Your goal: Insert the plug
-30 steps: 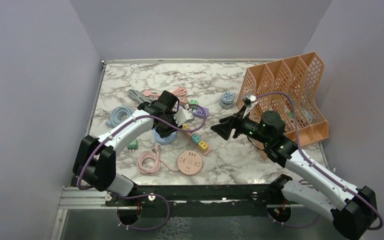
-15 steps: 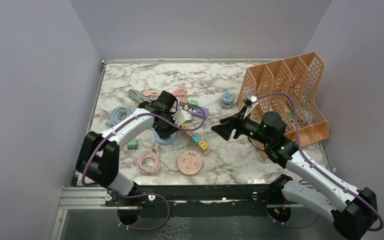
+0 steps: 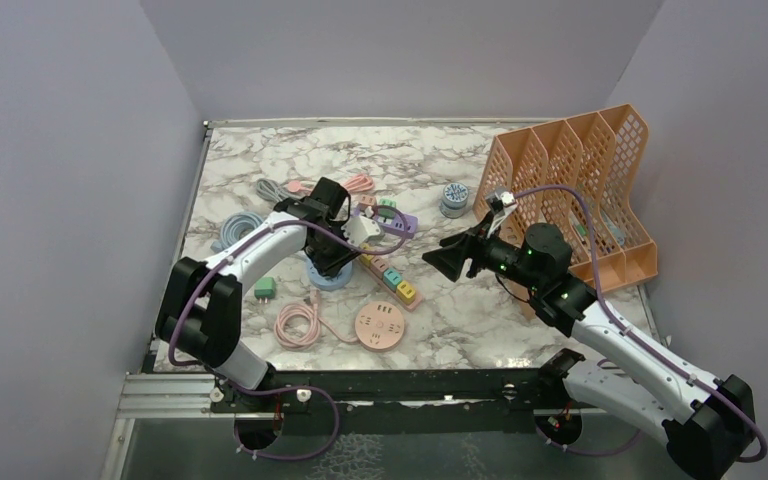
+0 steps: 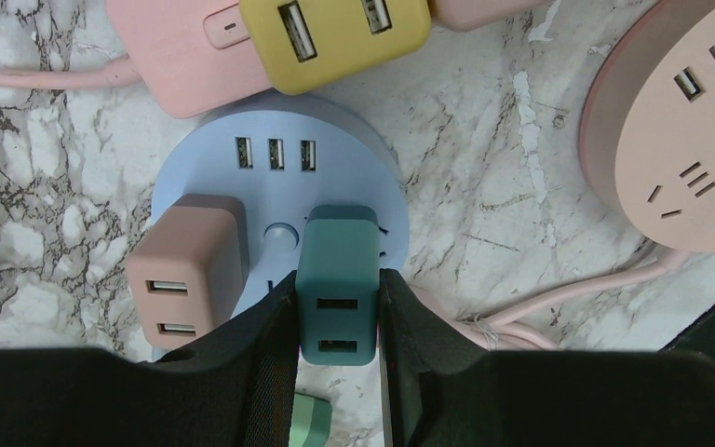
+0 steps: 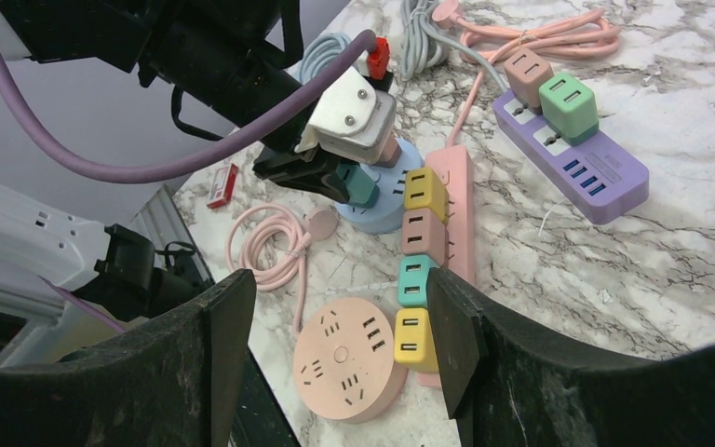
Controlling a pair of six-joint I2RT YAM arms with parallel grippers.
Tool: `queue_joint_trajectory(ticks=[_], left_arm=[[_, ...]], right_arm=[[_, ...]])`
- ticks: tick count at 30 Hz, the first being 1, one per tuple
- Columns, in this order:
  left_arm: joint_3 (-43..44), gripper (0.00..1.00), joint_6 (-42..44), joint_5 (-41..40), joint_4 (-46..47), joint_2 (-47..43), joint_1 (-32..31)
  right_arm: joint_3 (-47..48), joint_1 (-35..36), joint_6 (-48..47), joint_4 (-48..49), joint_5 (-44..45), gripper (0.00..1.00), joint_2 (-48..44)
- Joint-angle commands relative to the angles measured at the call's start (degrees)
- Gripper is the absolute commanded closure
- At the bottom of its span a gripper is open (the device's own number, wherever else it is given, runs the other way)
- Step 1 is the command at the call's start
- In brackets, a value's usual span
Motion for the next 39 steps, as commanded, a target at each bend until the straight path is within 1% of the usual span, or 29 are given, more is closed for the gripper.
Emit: queue_joint_trajectory(ticks=[1,12,14,16,17,19,21,22,23,24,25,26,27,30,31,33,35,36,38,39], left_arm=[[-3.73,1.0,2.44,2.34,0.66,5.38,1.58],[-4.22,1.0,-0.12,-1.19,1.98,16.8,1.8],[-3.75,1.0,-0.47,-0.08,1.95,17.39,1.85],[-2.8,1.0,-0.85,1.53,1.98,16.05,1.8],[-2.27,0.97,-1.12,2.15,1.92,14.74,1.85],[-0.67,0.87,-1.87,3.73,1.99,11.09,1.8],[1.25,0.78,-3.0,5.2,2.18,5.25,2.05],[2.19,0.73,-3.47,5.9,2.37,2.82,2.2],[2.91,0.65,-3.82,6.48,2.62,0.46,2.36],[3.46,0.53,-3.92,6.97,2.62,-1.82,2.45],[3.89,0.22,-3.92,7.46,2.69,-3.95,2.61],[4.26,0.04,-3.81,8.21,2.69,-5.8,2.89],[4.49,0.01,-3.75,8.87,2.65,-7.52,3.19],[5.0,0.01,-5.16,10.03,3.19,-11.89,4.97],[4.88,0.01,-7.06,10.04,4.65,-13.48,6.12],[3.09,0.01,-14.13,6.84,10.79,-17.51,9.0],[0.31,0.01,-22.05,-0.08,17.06,-21.83,11.27],[-0.81,0.01,-26.87,-5.52,18.61,-23.48,11.9],[-1.55,0.01,-34.71,-15.96,17.92,-25.25,12.61],[-1.4,0.01,-38.39,-19.98,16.05,-25.49,12.88]], right_arm=[[0.09,-0.16,-0.58,0.27,0.56,0.33,-1.01],[0.27,-0.24,-1.47,-0.29,1.52,0.33,-1.14],[0.19,-0.21,-1.58,-0.4,1.69,0.33,-1.35],[0.17,-0.18,-1.64,-0.61,1.98,0.33,-1.5],[0.26,-0.16,-1.68,-0.7,2.01,0.33,-1.67],[0.28,-0.21,-1.83,-0.87,2.08,0.33,-1.79],[0.42,-0.18,-2.03,-1.04,2.25,0.33,-1.9],[0.51,-0.17,-2.05,-1.18,2.32,0.33,-1.88],[0.58,-0.15,-2.11,-1.29,2.39,0.33,-1.88],[0.62,-0.16,-2.13,-1.4,2.5,0.33,-1.97],[0.62,-0.15,-2.13,-1.5,2.56,0.33,-2.07],[0.65,-0.21,-2.06,-1.63,2.69,0.33,-2.28],[0.65,-0.19,-2.03,-1.74,2.9,0.33,-2.5],[0.65,-0.17,-1.76,-2.28,3.15,0.33,-3.29],[0.65,-0.16,-1.77,-2.39,3.14,0.33,-3.62],[0.44,-0.2,-1.65,-2.48,3.29,0.33,-3.95],[0.3,-0.15,-1.37,-2.68,3.65,0.33,-3.83],[0.29,-0.17,-1.29,-2.86,3.68,0.33,-3.76],[0.15,-0.16,-1.2,-2.93,3.62,0.33,-3.4],[0.06,-0.15,-1.16,-2.92,3.66,0.33,-3.24]])
